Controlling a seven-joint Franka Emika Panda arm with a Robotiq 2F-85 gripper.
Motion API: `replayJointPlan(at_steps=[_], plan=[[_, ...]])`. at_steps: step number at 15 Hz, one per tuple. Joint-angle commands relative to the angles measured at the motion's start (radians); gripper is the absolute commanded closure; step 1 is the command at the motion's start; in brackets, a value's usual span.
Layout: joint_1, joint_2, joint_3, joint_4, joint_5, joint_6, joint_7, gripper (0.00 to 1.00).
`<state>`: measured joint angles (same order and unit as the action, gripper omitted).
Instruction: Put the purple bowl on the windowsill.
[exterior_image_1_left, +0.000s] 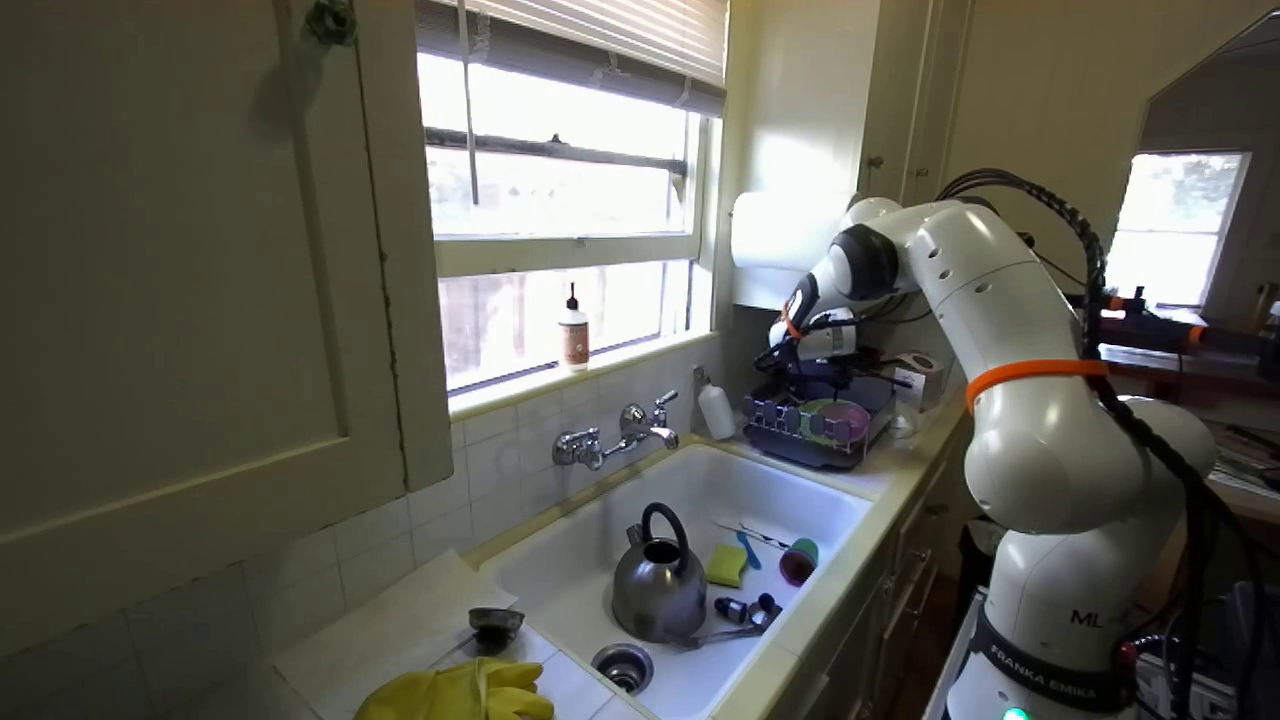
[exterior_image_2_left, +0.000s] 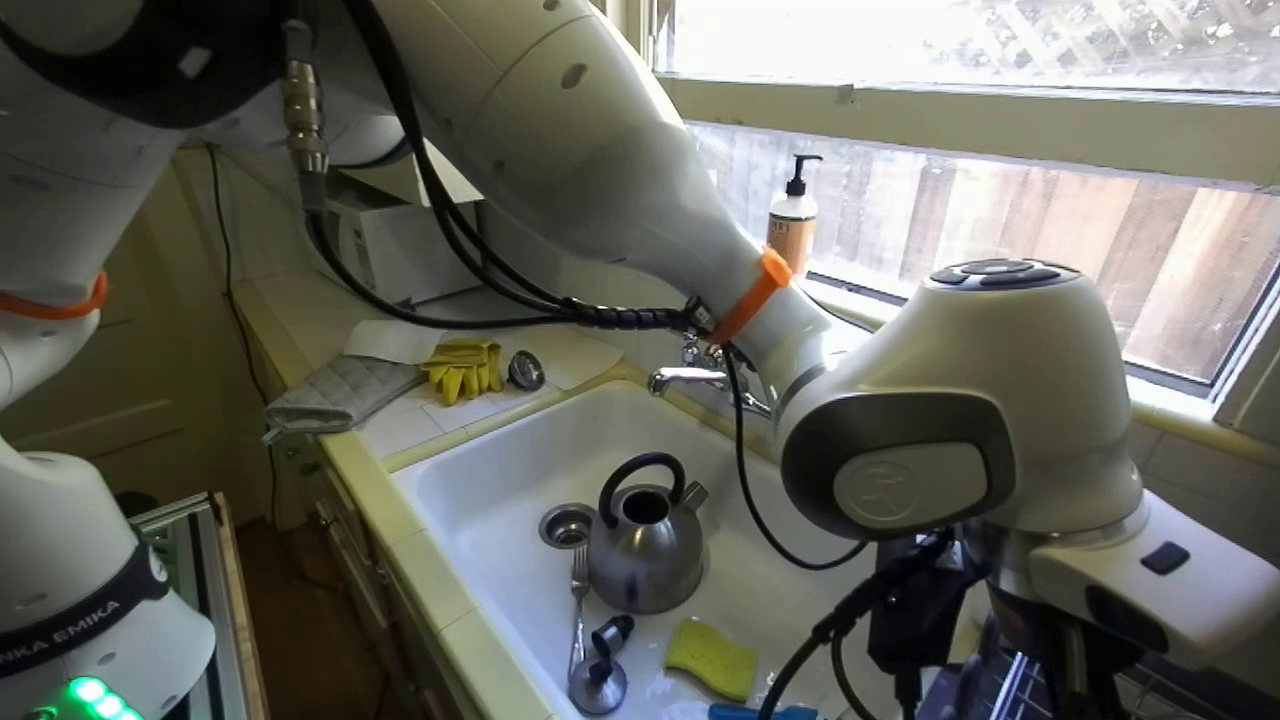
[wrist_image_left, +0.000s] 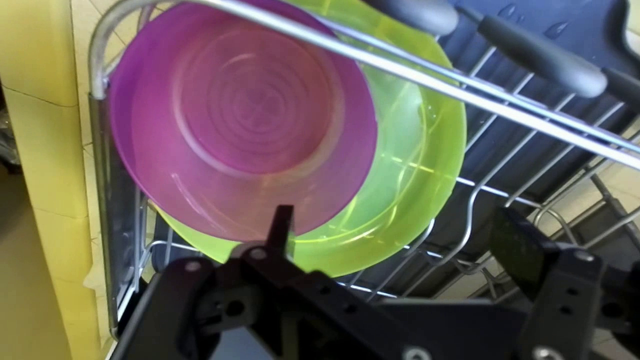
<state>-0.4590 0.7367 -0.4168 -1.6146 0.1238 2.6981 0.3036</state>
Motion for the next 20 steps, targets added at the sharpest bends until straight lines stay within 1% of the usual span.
replayJointPlan(at_steps=[1,3,4,6,8,9,10,12,16,17,18,20], plan=[[-0.007,0.059,-0.007,0.052,-0.018,0.016,-0.007,0.00],[-0.006,0.078,-0.010,0.066,-0.021,0.011,-0.008,0.00],[-0.004,0.086,-0.013,0.072,-0.023,0.009,-0.007,0.02],[0.000,0.102,-0.020,0.084,-0.033,0.001,-0.007,0.10],[0.003,0.113,-0.027,0.090,-0.045,0.000,-0.005,0.23],[0.004,0.119,-0.029,0.095,-0.051,-0.003,-0.006,0.25],[0.004,0.124,-0.032,0.099,-0.056,-0.004,-0.005,0.33],[0.003,0.131,-0.033,0.107,-0.062,-0.009,-0.007,0.58],[0.001,0.138,-0.035,0.119,-0.070,-0.018,-0.009,0.90],[-0.001,0.138,-0.034,0.123,-0.070,-0.020,-0.010,0.96],[-0.002,0.138,-0.035,0.128,-0.071,-0.020,-0.009,1.00],[-0.007,0.129,-0.034,0.133,-0.070,-0.022,-0.015,1.00]])
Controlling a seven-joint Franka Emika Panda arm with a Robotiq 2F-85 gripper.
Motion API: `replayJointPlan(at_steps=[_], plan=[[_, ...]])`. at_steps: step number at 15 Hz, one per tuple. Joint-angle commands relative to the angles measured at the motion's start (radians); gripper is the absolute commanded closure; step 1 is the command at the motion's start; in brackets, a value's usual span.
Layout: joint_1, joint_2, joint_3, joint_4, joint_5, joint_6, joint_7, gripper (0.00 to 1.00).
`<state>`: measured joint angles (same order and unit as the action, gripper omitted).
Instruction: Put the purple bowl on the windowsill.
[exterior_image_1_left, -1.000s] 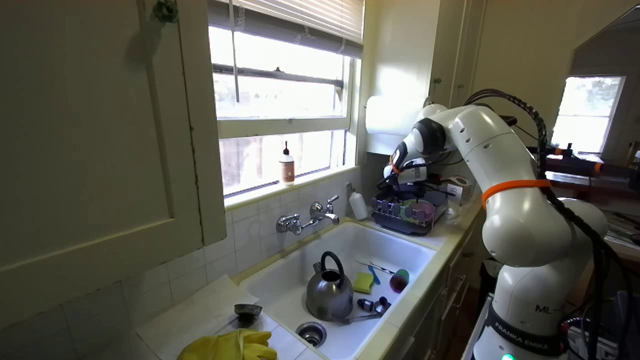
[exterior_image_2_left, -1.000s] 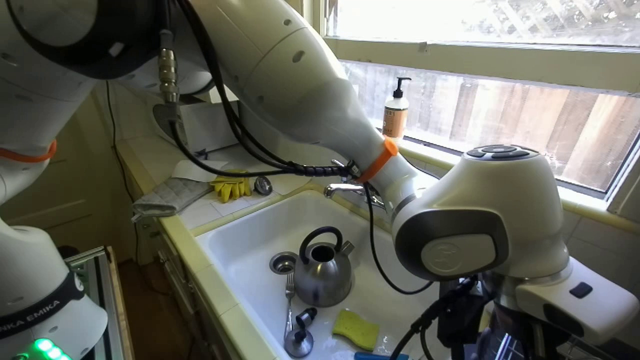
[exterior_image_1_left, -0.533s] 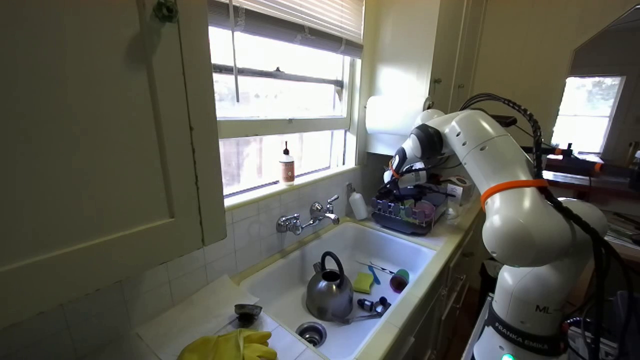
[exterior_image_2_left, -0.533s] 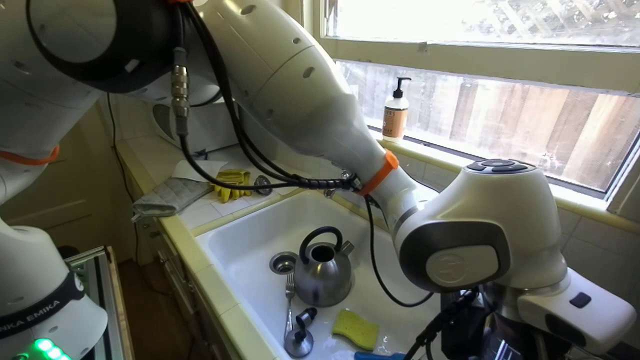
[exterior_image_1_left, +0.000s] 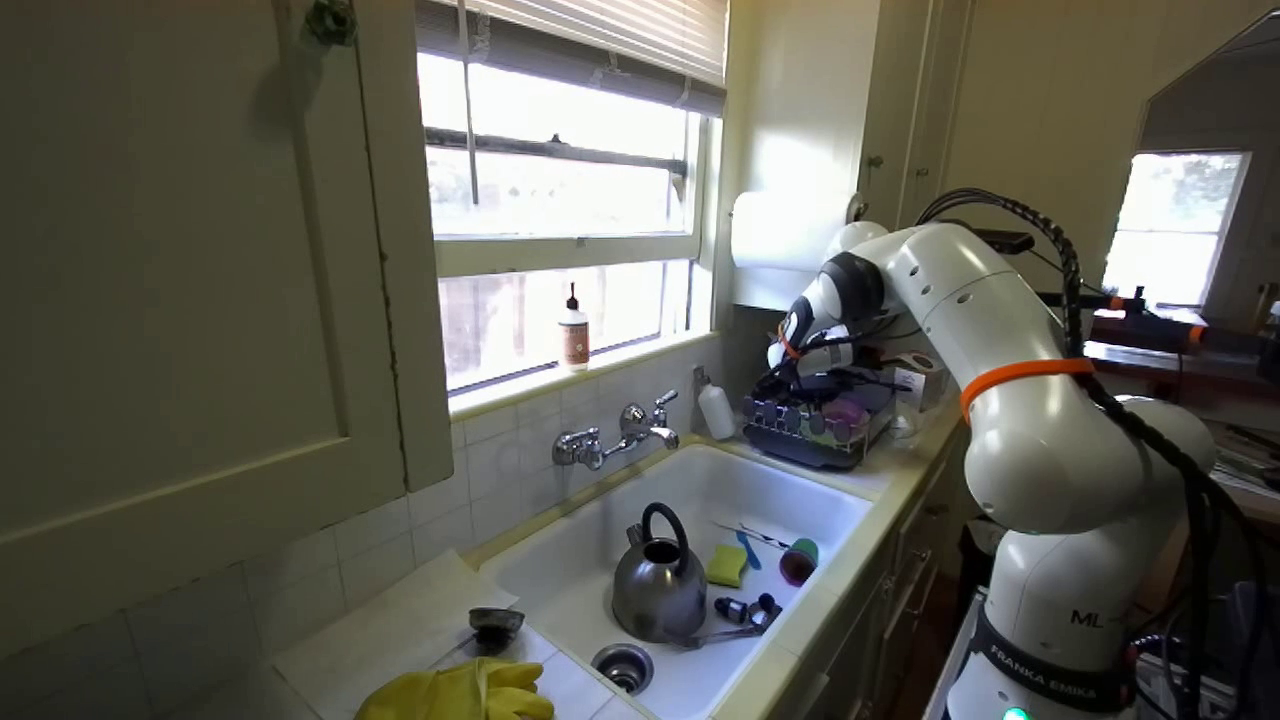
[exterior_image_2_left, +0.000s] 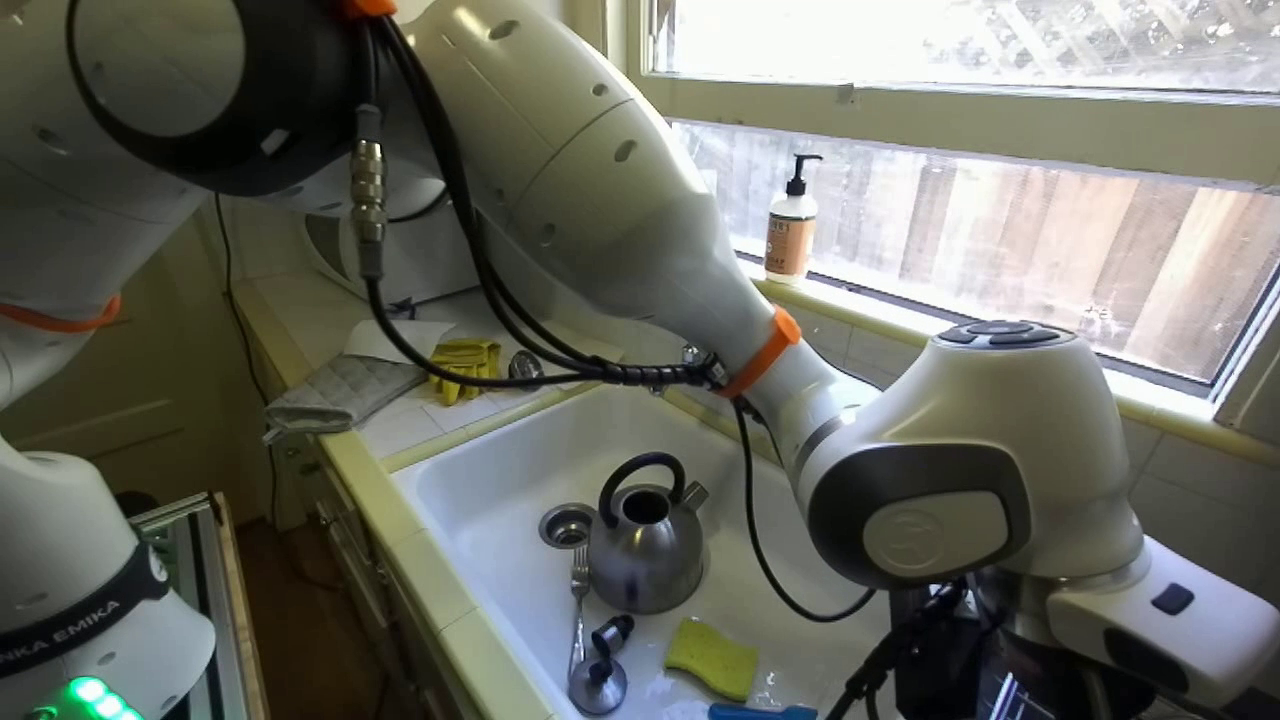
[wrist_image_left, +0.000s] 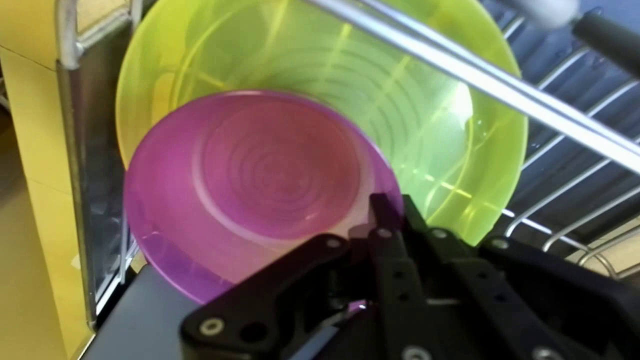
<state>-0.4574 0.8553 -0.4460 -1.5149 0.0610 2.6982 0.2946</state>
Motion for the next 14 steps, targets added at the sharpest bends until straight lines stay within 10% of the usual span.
replayJointPlan(at_steps=[1,14], plan=[[-0.012,0.003,-0.004,0.034,-0.006,-0.021,-0.009,0.99],[-0.016,-0.158,0.038,-0.019,0.001,-0.084,-0.067,0.99]])
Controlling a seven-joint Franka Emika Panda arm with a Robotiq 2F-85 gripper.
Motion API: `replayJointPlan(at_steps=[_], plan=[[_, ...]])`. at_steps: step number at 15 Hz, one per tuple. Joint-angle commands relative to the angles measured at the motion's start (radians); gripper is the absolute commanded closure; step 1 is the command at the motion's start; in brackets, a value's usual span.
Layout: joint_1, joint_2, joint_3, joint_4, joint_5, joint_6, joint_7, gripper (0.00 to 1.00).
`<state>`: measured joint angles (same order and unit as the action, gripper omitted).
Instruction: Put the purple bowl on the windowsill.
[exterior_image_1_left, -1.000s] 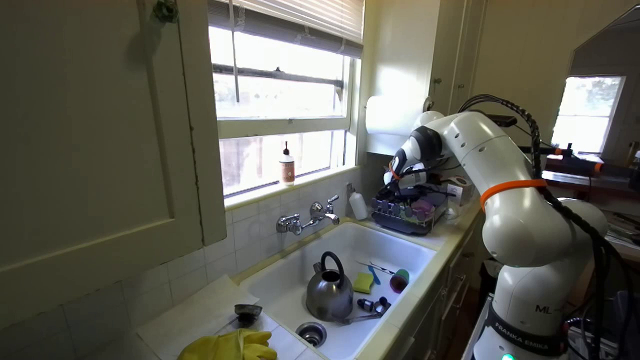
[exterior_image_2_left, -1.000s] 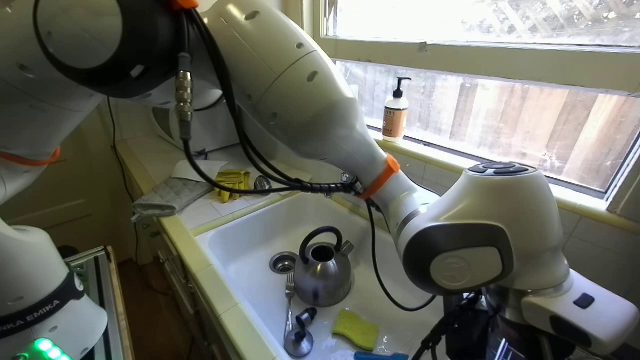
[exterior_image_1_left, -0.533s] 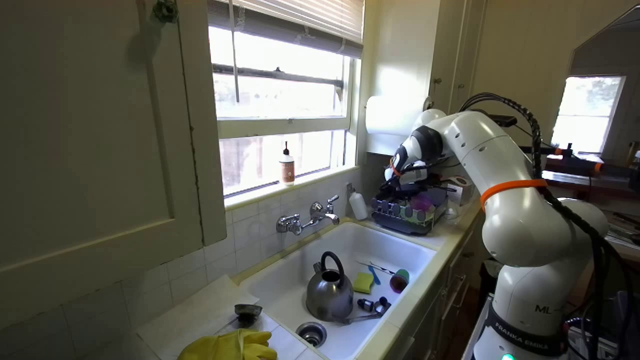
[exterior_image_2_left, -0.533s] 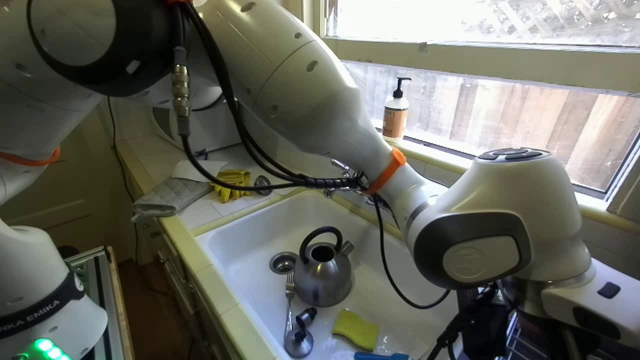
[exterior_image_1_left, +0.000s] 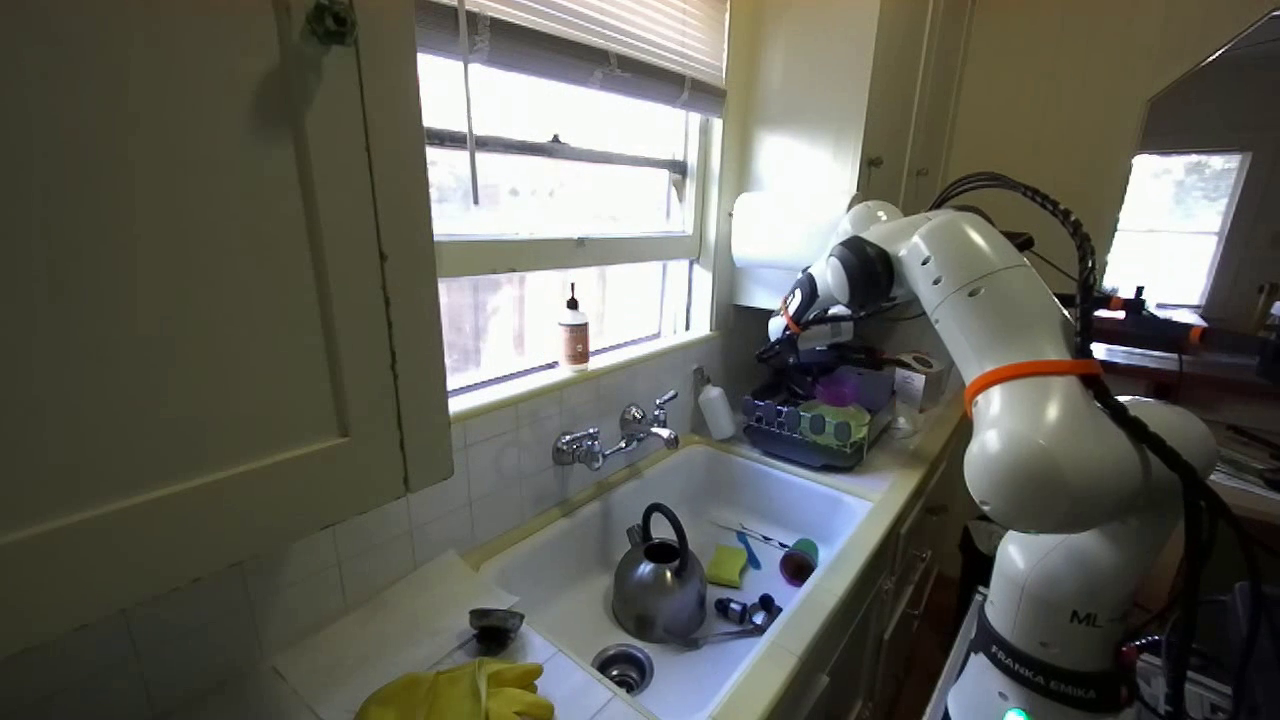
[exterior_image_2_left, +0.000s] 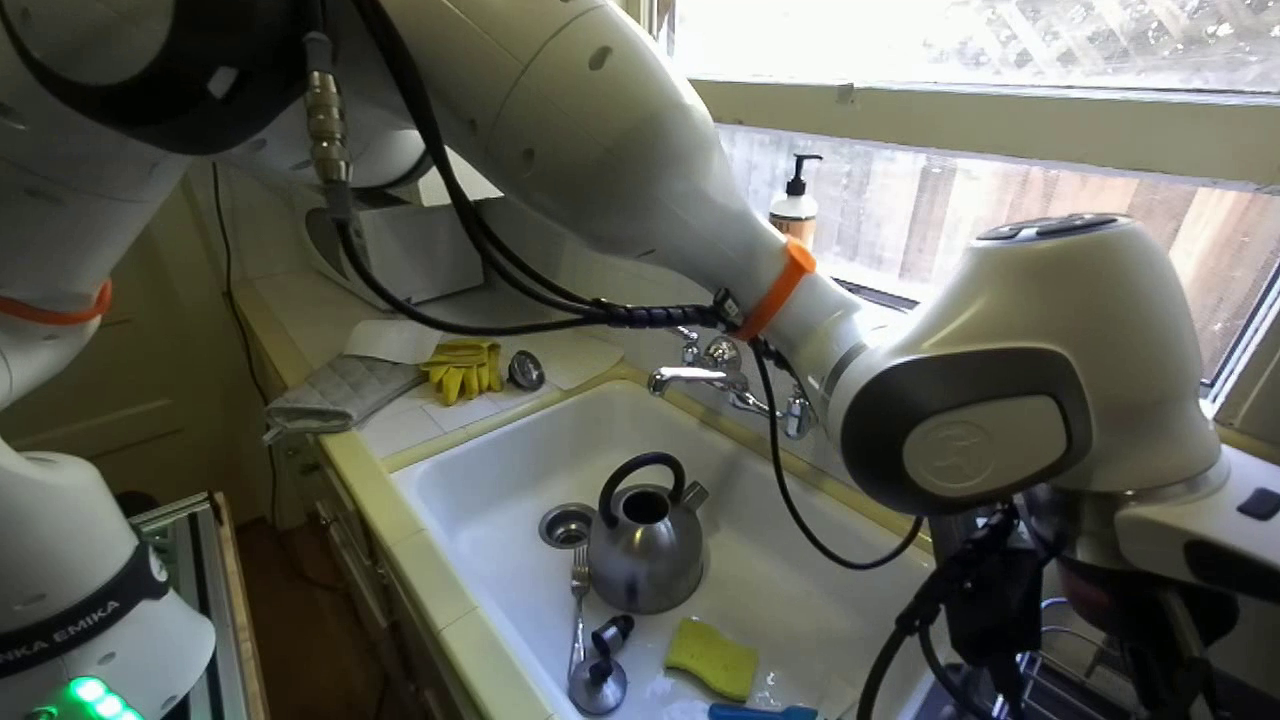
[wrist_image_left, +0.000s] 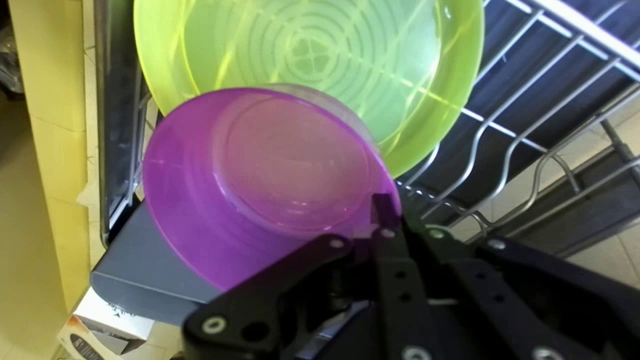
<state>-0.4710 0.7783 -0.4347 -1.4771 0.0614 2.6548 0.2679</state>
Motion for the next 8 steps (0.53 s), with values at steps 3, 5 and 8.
replayJointPlan(at_steps=[3,5,8], plan=[[0.010,-0.149,0.041,-0.098,-0.007,-0.069,-0.070,0.99],[0.025,-0.194,0.047,-0.134,-0.013,-0.088,-0.082,0.99],[0.050,-0.260,0.059,-0.190,-0.020,-0.122,-0.092,0.99]])
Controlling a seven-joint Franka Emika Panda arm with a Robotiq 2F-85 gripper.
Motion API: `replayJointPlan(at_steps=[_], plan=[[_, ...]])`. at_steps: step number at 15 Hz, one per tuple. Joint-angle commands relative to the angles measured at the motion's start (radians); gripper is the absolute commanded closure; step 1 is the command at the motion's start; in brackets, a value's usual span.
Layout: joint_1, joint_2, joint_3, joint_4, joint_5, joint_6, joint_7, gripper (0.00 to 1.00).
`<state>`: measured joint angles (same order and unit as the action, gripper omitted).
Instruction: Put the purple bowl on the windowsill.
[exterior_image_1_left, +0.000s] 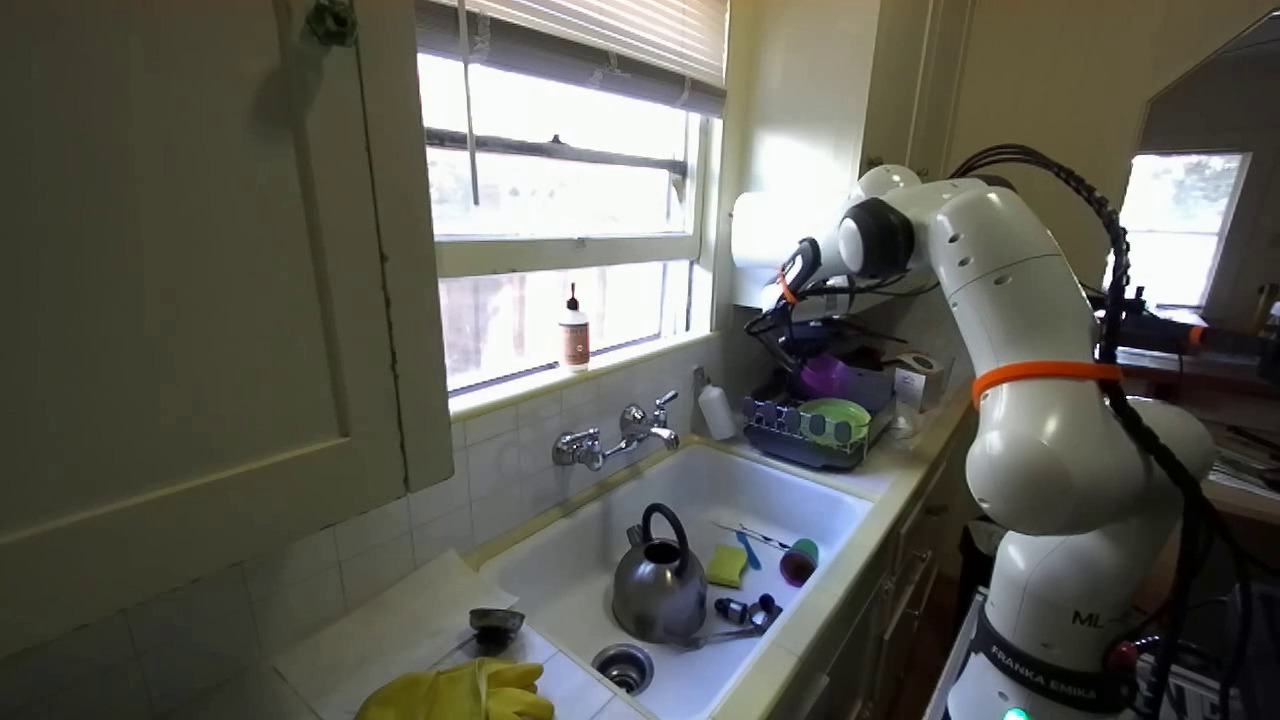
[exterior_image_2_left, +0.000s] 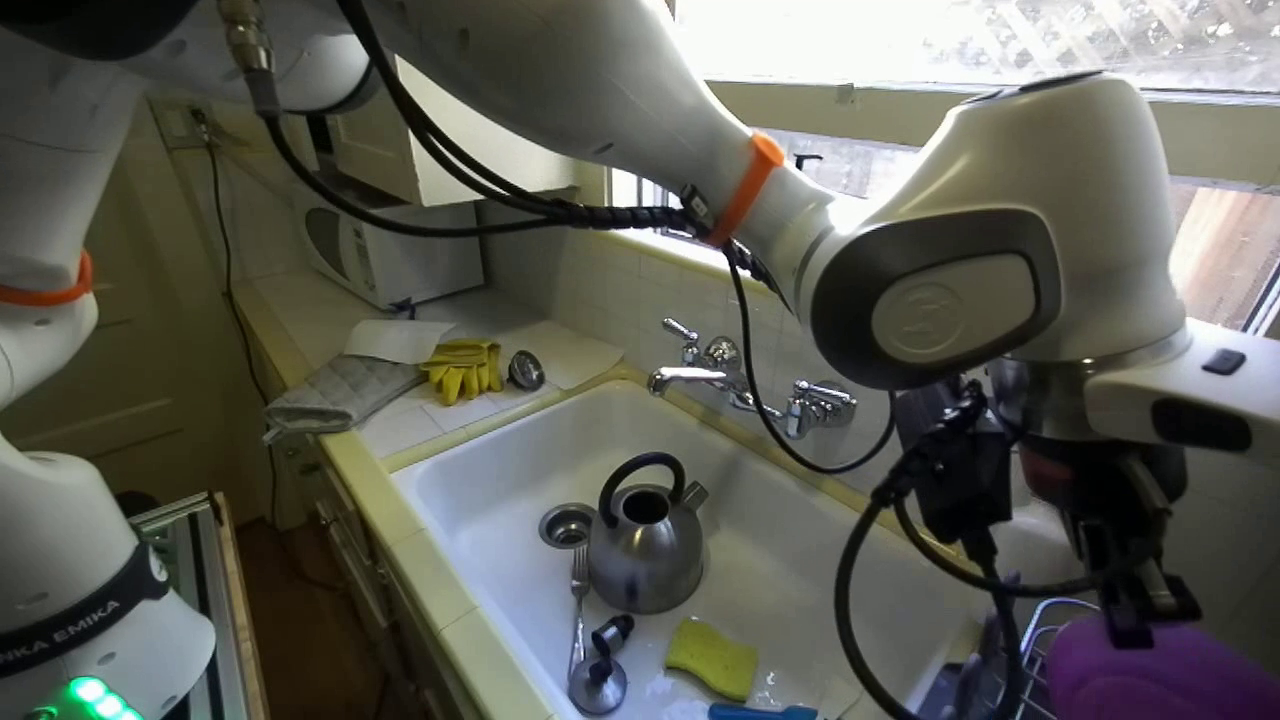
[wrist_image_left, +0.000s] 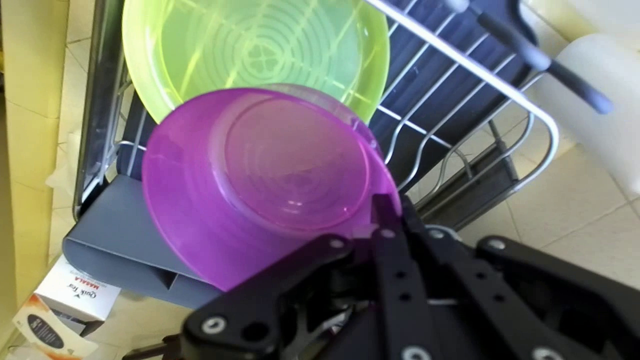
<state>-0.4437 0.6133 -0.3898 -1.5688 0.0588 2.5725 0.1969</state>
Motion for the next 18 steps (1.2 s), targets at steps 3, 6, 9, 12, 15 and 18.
replayJointPlan(at_steps=[3,6,9,12,15,18], plan=[[0.053,-0.160,0.028,-0.166,-0.025,-0.061,-0.029,0.99],[0.077,-0.217,0.047,-0.229,-0.027,-0.061,-0.051,0.99],[0.076,-0.273,0.101,-0.286,-0.008,-0.012,-0.169,0.99],[0.070,-0.315,0.154,-0.321,0.004,0.005,-0.322,0.99],[0.069,-0.345,0.192,-0.353,0.007,0.048,-0.465,0.99],[0.067,-0.356,0.218,-0.368,-0.006,0.084,-0.607,0.99]])
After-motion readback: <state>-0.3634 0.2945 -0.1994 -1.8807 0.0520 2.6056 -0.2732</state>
